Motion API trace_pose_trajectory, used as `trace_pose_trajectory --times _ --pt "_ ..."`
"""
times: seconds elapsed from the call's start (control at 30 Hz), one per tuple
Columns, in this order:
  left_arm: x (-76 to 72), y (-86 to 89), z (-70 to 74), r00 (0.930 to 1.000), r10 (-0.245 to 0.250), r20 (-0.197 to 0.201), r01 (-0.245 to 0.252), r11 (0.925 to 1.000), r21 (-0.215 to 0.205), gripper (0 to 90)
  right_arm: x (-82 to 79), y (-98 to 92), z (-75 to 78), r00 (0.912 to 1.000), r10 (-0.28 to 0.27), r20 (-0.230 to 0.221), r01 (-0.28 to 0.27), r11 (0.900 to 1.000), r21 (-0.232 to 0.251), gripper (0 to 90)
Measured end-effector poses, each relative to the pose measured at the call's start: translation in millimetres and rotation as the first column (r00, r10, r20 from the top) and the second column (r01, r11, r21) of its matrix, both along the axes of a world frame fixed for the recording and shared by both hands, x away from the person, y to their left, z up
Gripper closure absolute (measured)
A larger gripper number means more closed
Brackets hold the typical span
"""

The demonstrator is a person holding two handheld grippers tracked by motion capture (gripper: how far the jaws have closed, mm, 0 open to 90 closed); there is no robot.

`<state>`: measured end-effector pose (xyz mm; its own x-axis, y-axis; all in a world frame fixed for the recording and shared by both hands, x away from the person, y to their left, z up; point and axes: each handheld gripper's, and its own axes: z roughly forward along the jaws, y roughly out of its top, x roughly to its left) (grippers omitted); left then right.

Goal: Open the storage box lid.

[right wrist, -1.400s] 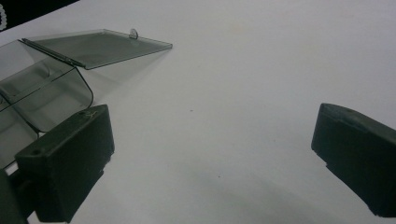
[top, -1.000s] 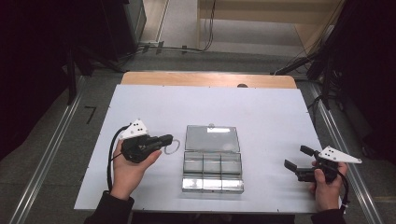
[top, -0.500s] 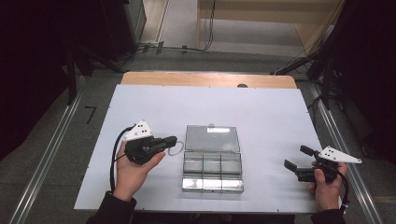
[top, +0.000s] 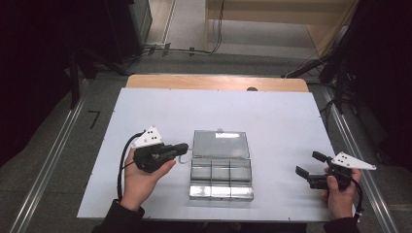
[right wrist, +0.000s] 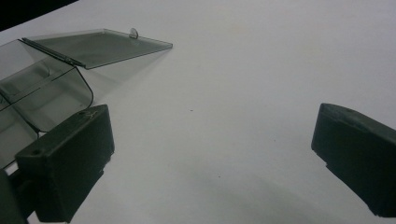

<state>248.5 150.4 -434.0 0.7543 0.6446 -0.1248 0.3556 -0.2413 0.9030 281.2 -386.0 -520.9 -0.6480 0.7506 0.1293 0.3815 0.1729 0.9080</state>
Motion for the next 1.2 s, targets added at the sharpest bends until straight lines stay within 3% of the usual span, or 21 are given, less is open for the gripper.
trace_pose_trajectory --times 1.2 --pt "-0.6 -23.6 -9.8 0.9973 -0.073 -0.012 0.073 0.9973 0.003 87.6 0.0 -0.3 0.0 1.0000 -0.001 -0.001 0.001 1.000 0.001 0.0"
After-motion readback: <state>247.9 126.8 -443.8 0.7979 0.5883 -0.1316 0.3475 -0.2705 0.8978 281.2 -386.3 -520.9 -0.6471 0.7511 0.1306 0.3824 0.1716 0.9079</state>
